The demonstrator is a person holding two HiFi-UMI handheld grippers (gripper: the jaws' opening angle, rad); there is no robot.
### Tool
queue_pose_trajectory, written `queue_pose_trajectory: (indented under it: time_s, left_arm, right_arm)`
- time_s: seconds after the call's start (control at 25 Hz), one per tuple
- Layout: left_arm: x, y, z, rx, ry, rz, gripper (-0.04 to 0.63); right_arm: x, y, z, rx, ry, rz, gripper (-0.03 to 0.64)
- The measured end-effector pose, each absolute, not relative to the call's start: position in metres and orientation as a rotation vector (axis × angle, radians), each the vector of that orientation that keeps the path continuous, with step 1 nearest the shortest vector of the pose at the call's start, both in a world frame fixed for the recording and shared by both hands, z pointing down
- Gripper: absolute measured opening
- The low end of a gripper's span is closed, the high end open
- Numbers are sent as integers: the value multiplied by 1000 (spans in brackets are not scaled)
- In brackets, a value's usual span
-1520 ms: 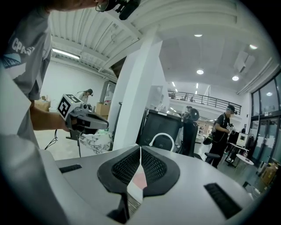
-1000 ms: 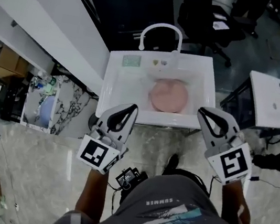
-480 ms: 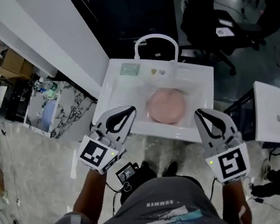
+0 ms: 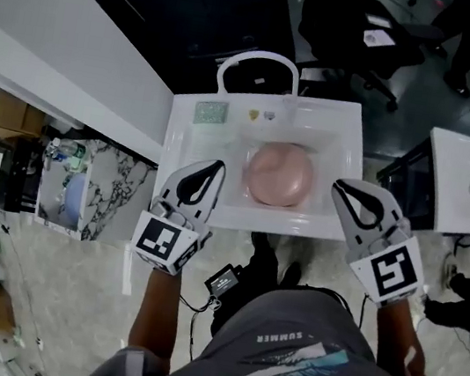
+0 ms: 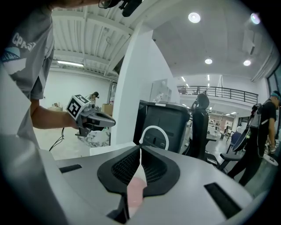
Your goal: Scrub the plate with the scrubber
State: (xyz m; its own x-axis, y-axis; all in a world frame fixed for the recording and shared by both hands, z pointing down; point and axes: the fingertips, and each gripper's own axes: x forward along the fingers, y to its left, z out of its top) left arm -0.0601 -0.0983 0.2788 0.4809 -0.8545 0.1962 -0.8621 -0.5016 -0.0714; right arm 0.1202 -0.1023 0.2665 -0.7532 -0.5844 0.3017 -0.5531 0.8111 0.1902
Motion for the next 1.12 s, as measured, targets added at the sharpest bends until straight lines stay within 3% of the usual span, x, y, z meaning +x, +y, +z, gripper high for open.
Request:
queue_pose_trajectory:
  time_s: [0.6,0.92,1.12]
  left_arm:
    - [-148,-206,376,2564,-1551,531,7]
    - [-186,-253,458,2494,-1529,811,86]
    - [-201,-276,522,2464,-1487,1021,168]
  right_arm:
    - [68,-171,311,852,-2580,9,33]
    - [55,-199,351,861,-2530,99,32]
    - [45,-208,372,846,-2500,126,32]
